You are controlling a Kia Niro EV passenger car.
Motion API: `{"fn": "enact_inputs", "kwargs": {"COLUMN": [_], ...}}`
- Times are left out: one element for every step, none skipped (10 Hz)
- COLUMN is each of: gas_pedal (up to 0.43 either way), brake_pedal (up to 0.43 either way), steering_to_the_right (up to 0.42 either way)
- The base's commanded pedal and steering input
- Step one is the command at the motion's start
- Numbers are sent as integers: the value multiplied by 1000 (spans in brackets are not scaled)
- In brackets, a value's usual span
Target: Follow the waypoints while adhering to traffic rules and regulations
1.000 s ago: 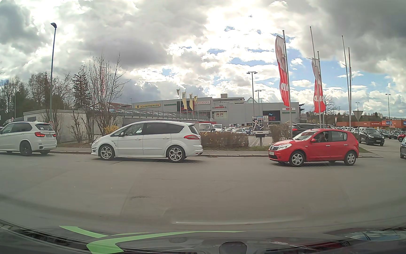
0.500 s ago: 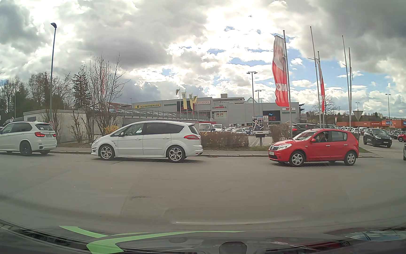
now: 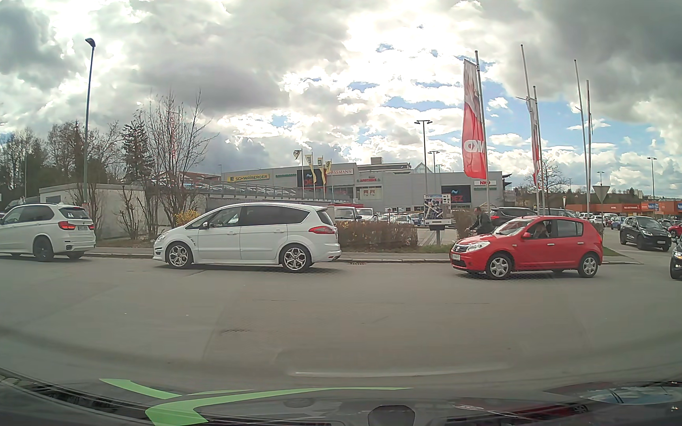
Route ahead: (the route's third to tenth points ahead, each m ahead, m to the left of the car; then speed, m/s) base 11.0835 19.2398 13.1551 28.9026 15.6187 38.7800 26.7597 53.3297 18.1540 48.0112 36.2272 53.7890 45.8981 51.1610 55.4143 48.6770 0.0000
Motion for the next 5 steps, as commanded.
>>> {"fn": "enact_inputs", "kwargs": {"gas_pedal": [0,0,0,0,0], "brake_pedal": [311,311,311,311,311], "steering_to_the_right": [10,10,10,10,10]}}
